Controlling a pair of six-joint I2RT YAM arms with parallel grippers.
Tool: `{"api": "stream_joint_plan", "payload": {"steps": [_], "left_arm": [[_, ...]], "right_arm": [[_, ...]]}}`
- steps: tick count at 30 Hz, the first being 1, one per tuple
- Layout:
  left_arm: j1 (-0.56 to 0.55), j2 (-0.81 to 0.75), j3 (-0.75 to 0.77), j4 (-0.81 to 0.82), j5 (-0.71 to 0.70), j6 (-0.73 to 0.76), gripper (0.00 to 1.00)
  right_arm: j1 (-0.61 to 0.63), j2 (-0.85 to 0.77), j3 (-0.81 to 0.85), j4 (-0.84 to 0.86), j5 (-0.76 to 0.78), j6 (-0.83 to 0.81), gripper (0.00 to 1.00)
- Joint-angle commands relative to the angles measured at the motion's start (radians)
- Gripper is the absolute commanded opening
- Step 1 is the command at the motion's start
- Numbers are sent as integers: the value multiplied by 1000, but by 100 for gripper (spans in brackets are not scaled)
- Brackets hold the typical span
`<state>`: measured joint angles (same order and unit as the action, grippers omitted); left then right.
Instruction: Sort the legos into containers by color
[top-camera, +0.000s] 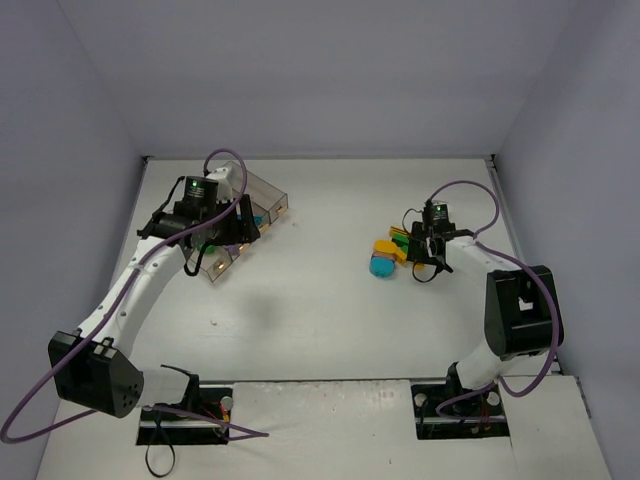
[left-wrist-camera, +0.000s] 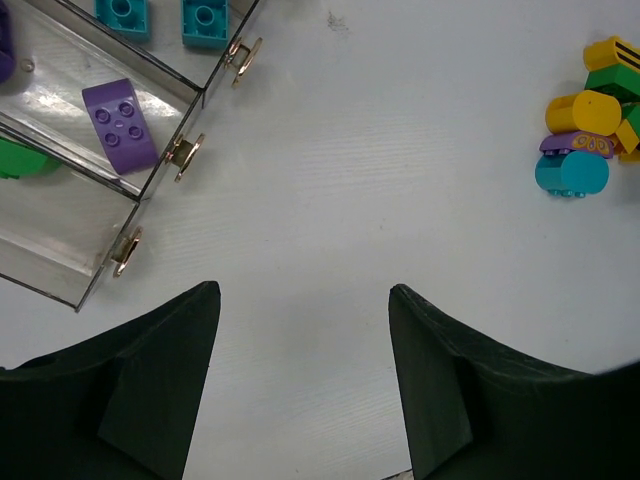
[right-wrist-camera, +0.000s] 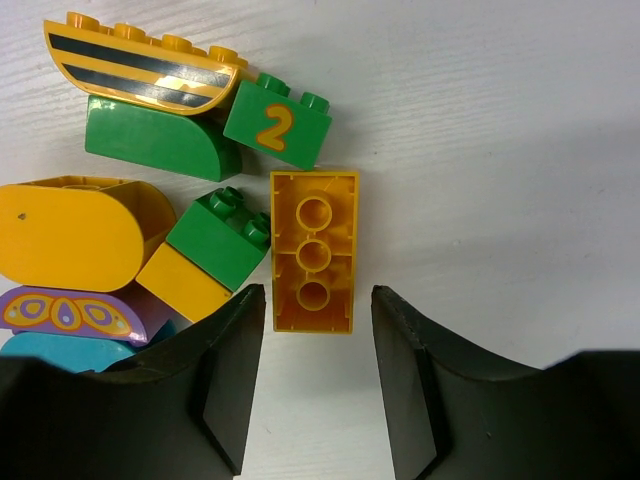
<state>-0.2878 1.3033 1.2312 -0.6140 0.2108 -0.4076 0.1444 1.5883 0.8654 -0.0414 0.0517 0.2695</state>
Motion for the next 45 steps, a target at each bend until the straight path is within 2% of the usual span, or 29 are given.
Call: {"api": "stream_joint_plan", "payload": {"steps": [1,8,15,16,19,20,23,28,32,35,40,42,45], "left_arm": [[1,-30,28,17,18,-17,62],[2,-35,33,16,30,-20,62],[-1,-35,28,16,41,-23,62],[-1,-36,27,13,47,-26,62],[-2,-44,28,19,65,-28,62],[-5,-45,30,20,81,-30,62],[-8,-49,43,28,129,-30,62],[-17,-30,71,88,294,-94,62],[-46,0,99,161,395,-175,67],[-92,31,152,209,440,-224,67],[-191,89,234,275,455,-275,70],[-212,128,264,281,453,-293,74],[-258,177,287,299,455,-321,74]], "right_arm": [[-6,2,9,21,7,13,43],[-12,12,6,12,-22,13,34],[-16,27,7,-2,-27,14,30],[-16,25,9,-3,-29,13,21],[-16,1,7,-3,-30,7,8],[-14,-11,4,-2,-32,2,0],[-9,-100,-6,-3,-36,-19,0],[26,-356,-26,-3,-108,-96,0],[133,-528,-35,-2,-186,-159,0],[223,-595,-42,6,-226,-205,0],[285,-663,-72,50,-303,-207,0],[310,-686,-80,84,-337,-199,0],[343,-689,-80,92,-345,-196,0]]}}
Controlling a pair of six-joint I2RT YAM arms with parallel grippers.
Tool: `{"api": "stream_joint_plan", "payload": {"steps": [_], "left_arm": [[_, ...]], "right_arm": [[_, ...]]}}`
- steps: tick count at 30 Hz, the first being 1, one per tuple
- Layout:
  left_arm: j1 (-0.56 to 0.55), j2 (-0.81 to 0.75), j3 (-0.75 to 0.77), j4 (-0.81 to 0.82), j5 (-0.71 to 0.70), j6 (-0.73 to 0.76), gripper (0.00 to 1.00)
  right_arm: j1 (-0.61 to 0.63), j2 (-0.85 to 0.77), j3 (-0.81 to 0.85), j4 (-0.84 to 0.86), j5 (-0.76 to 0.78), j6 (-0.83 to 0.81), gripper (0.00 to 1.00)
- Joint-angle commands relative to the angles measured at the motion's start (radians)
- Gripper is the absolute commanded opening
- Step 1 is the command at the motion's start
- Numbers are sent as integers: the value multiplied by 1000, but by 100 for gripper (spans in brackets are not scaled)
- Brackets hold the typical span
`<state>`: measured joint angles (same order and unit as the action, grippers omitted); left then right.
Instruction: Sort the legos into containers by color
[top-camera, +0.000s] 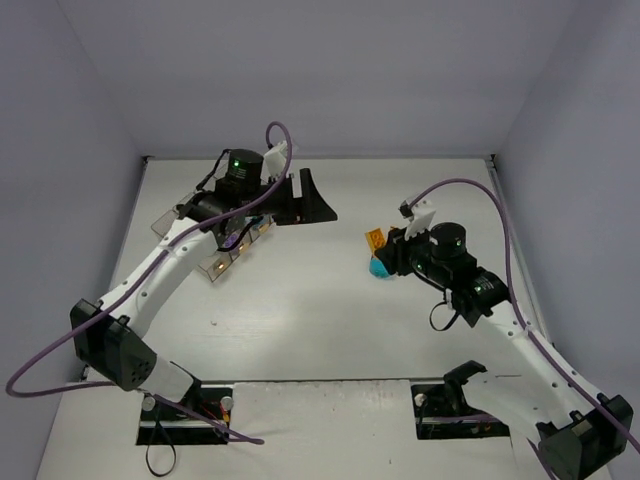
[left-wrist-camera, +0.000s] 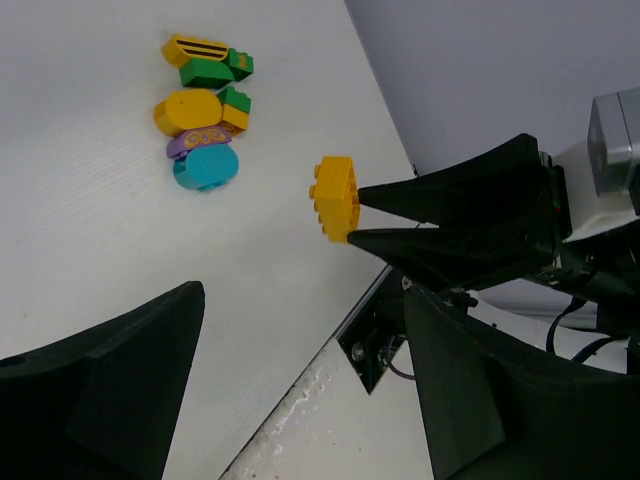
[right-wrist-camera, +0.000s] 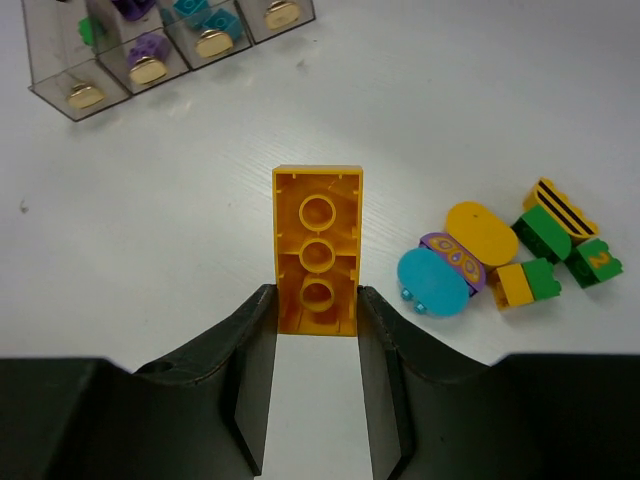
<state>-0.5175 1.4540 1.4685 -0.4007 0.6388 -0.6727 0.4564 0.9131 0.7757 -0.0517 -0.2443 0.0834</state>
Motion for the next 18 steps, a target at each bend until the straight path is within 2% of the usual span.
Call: {"api": "stream_joint_plan", "payload": {"steps": [1,6,11,15,18], "left_arm": [[-39,35,53,94,25,-62,74],[-124,118,91,70,-7,-68,74],[-156,170,128,40,-36,-62,73],[-170,197,150,33,-30,-54,64],[-182,215,161,30,-27,-47,50]], "right_arm": [[39,-11,10,102,-49,-10,0],[83,-3,10,119,-43,-8,0],[97,0,2,134,-46,-2,0],[102,4,-1,141,-50,-1,0],[105,12,-3,145,-50,-1,0]]}}
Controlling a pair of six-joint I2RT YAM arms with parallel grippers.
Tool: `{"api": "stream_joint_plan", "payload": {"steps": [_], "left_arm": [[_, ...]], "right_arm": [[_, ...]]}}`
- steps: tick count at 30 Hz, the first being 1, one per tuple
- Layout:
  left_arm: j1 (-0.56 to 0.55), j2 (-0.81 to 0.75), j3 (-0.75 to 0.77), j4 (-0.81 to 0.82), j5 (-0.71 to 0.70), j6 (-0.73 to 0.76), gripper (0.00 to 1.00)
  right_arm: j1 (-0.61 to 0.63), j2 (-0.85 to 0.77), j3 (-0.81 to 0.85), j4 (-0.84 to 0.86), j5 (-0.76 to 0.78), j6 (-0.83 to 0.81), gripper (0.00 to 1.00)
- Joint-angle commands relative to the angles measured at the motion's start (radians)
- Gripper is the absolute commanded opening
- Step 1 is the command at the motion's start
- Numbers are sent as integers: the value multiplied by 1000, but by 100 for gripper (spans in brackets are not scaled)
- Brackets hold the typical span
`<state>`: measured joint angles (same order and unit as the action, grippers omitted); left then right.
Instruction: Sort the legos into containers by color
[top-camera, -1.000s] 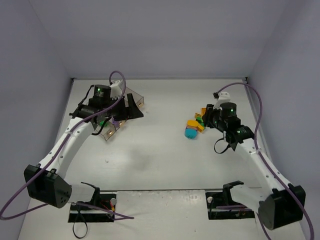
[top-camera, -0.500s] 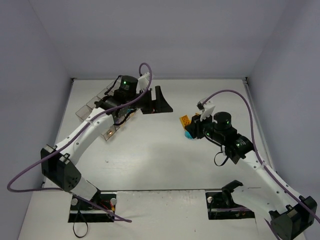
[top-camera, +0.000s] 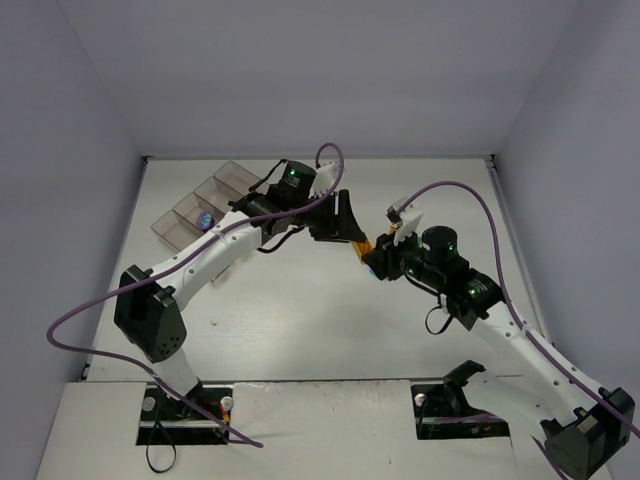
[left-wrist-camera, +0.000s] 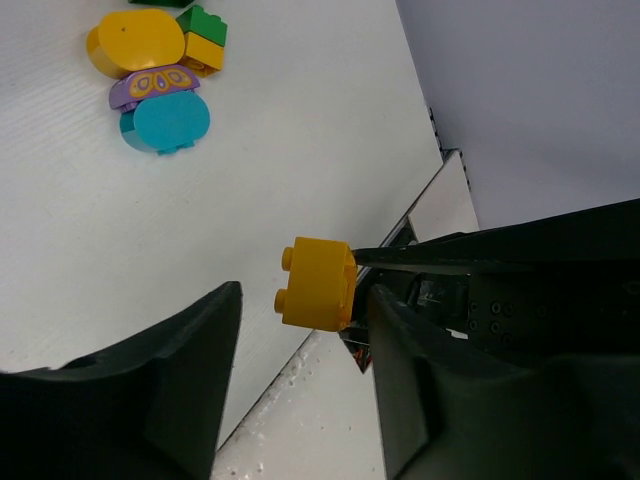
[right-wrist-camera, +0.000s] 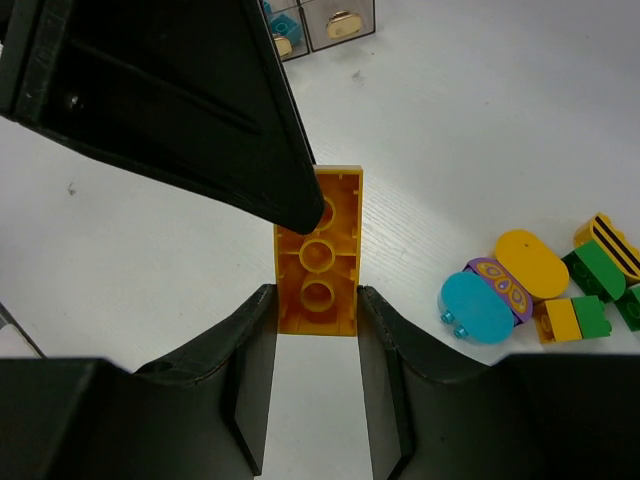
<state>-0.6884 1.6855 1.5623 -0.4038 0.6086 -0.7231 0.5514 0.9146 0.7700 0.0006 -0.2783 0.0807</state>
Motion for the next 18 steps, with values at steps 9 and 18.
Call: {"api": "stream_joint_plan", "payload": {"steps": [9,18], "left_arm": [[-16,13,68,56,-7,16,0],[97,28,119,-50,-130,160,0]], "right_arm": [[10,40,5,105,-21,-2,1],[8,70,14,79,54,19,66]]}}
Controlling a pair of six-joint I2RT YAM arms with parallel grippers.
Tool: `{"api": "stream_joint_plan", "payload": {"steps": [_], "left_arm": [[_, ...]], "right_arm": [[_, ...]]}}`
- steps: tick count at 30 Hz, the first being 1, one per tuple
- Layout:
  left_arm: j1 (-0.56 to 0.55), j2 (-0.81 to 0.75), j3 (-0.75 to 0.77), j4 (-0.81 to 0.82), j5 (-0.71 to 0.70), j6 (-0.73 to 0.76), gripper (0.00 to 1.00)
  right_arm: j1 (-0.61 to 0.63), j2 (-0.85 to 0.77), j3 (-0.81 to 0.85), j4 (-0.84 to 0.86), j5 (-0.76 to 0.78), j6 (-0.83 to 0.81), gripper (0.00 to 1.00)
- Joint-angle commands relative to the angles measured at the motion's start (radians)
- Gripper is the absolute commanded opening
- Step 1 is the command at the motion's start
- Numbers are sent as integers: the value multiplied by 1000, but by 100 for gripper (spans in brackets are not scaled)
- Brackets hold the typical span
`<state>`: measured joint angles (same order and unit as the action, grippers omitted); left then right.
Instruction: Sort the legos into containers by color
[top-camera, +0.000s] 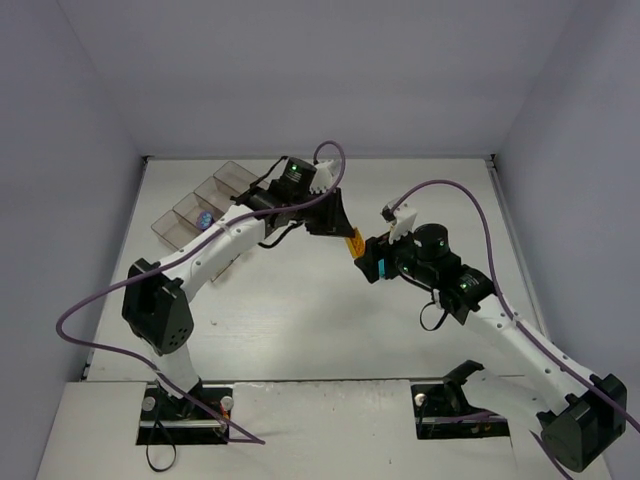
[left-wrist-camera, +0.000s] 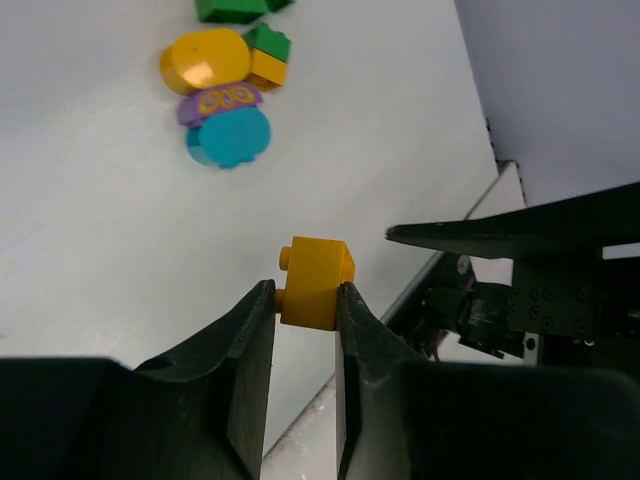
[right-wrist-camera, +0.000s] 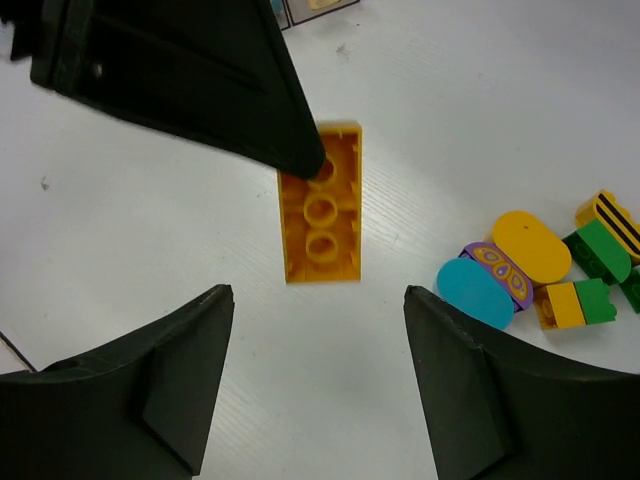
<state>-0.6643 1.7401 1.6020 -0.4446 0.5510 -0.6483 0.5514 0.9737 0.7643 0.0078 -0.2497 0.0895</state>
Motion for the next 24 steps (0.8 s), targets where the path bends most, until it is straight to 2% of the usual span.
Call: {"api": "stream_joint_plan", "payload": {"steps": [1,5,6,13,22,23,24], "left_arm": [[98,-25,100,-31,-92,99,0],[225,-2,179,-69,-196,212,0],[267,18,194,-72,-259,235,0],[406,185,354,-79,-379,364,0],[486,413,547,-140,-379,374,0],[486,436,561,-140,-379,374,1],[488,447,568,-138,-379,374,6]], "right_arm": [[8,13,20,66,27,13,66],[8,3,0,57,39,42,66],[10,-6,-6,57,47,56,66],[8,-38,-40,29,90,88,66],[7,-32,-31,1,150,98,66],[7,-26,-31,1,165,99,66],[7,-24,-31,-2,176,102,66]]}}
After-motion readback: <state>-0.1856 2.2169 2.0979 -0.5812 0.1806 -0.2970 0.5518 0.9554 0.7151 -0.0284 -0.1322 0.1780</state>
